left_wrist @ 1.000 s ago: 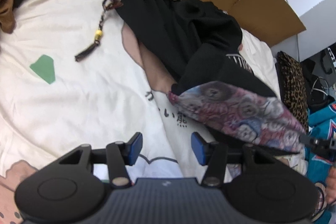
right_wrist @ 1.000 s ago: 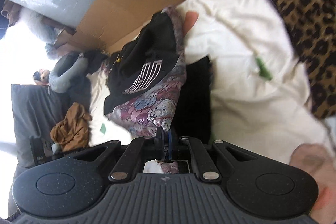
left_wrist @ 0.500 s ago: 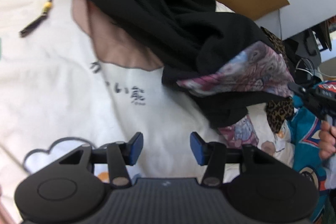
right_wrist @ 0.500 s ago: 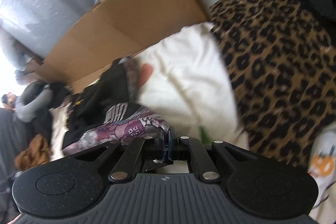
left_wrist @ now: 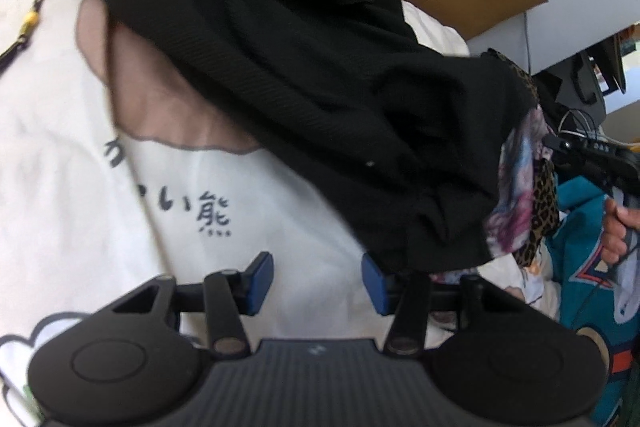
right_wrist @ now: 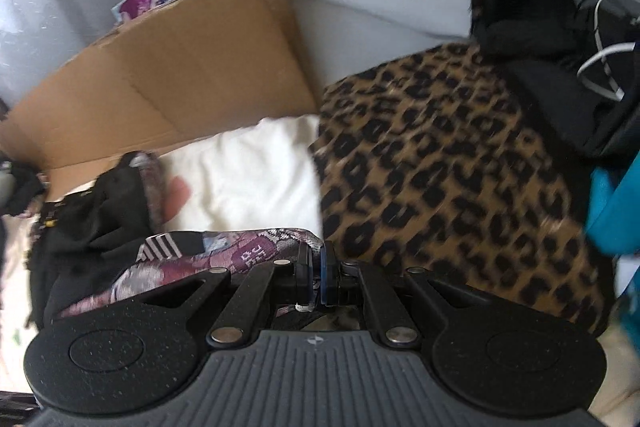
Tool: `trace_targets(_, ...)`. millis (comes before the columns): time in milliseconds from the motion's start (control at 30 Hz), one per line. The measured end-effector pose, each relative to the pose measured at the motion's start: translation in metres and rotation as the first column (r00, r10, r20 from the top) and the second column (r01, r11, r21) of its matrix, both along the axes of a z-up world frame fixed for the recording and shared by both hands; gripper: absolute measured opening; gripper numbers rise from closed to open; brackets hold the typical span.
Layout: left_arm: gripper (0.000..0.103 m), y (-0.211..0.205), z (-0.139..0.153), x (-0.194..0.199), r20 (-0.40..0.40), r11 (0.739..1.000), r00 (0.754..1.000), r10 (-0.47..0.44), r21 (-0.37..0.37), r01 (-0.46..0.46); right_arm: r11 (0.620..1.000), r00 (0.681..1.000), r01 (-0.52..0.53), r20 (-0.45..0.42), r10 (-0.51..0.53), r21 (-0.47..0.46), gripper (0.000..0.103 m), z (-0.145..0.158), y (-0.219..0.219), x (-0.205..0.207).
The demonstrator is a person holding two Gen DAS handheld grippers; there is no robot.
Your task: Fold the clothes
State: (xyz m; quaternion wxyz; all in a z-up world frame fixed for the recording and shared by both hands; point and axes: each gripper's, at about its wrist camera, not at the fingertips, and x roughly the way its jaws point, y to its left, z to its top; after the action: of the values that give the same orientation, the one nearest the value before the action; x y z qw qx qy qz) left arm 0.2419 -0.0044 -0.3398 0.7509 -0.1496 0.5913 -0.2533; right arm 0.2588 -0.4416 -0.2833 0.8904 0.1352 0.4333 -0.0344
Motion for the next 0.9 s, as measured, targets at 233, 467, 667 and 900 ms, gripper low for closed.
trace_targets(233, 0.051, -0.015, 0.000, -0.001, -0.014, 0.996, 0.999, -0.038, -0.080, 0.037, 0.978, 1.000, -0.010, 0.007, 0.011, -0.210, 0.001, -0.005, 0.004, 0.014)
trace_targets(467, 0.045, -0.026, -0.018, -0.010, -0.089, 0.988, 0.995, -0.040, -0.150, 0.026, 0.968, 0.999, -0.020, -0.033, 0.013, -0.252, 0.001, -0.011, 0.004, 0.021)
trace_targets(667, 0.010, -0.022, -0.012, -0.014, -0.081, 0.984, 0.996, -0.037, -0.175, 0.023, 0.978, 0.999, -0.025, -0.040, 0.017, -0.208, 0.001, -0.009, 0.000, 0.019)
trace_targets(900, 0.009, 0.010, 0.026, -0.017, -0.046, 0.986, 0.999, -0.023, -0.166, 0.015, 0.995, 0.996, -0.050, -0.084, 0.043, -0.082, 0.001, 0.013, -0.004, 0.001)
